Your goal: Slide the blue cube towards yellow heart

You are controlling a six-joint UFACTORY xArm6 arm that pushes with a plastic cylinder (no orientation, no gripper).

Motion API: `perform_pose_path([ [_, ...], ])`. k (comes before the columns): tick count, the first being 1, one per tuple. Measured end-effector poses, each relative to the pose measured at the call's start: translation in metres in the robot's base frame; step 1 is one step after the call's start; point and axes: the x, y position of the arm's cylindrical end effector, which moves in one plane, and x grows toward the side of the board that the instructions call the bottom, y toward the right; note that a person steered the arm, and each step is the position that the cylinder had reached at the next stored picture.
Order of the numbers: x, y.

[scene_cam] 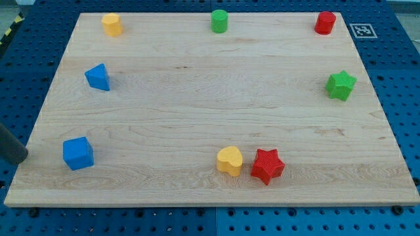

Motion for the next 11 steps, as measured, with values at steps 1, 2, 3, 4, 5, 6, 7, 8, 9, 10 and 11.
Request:
perform_pose_path([
  [1, -0.010, 0.038],
  [2, -0.013, 0.081],
  [3, -0.013, 0.110],
  [4, -0.013, 0.108],
  [5, -0.001, 0.091],
  [6, 0.004, 0.089],
  [7, 0.004, 0.091],
  [8, 0.004, 0.117],
  [9, 0.004, 0.148],
  [10, 0.006, 0.167],
  [11, 0.032, 0.138],
])
